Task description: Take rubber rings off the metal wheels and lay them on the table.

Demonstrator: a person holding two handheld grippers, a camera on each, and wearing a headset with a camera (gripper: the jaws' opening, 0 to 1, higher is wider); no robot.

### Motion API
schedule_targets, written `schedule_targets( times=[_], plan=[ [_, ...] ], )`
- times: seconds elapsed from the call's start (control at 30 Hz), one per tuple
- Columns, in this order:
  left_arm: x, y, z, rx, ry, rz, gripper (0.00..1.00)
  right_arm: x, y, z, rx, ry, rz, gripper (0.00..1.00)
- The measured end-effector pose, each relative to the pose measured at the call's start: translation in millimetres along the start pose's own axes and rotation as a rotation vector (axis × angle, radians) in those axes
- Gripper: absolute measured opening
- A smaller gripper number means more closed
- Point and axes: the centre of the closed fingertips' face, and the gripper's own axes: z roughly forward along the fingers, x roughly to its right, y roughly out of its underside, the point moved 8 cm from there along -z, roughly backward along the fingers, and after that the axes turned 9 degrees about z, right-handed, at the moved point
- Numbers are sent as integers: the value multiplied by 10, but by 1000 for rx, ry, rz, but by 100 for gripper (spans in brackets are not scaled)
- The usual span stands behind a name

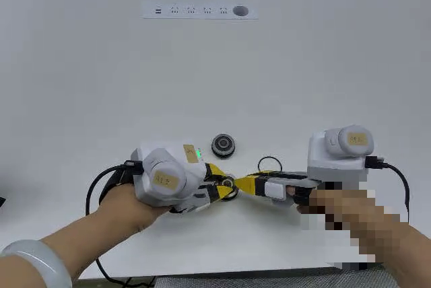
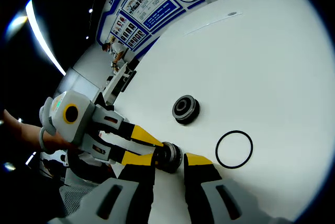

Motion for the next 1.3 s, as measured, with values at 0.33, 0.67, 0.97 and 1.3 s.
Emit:
schedule_targets(
  times=[0.33, 0.67, 0.97, 1.3],
  plan=[
    [3, 0, -4, 8, -4, 1, 12, 15, 11, 51, -11, -37, 68, 23],
    [-4, 24, 2, 15, -5, 1, 12, 30, 30, 90, -44, -54, 100, 24],
    [5, 13, -1, 20, -5, 3, 12, 72, 42, 105, -64, -79, 173, 27],
    [7, 7, -5, 22, -2, 3, 12, 68, 39, 102, -81, -100, 216, 25]
  ],
)
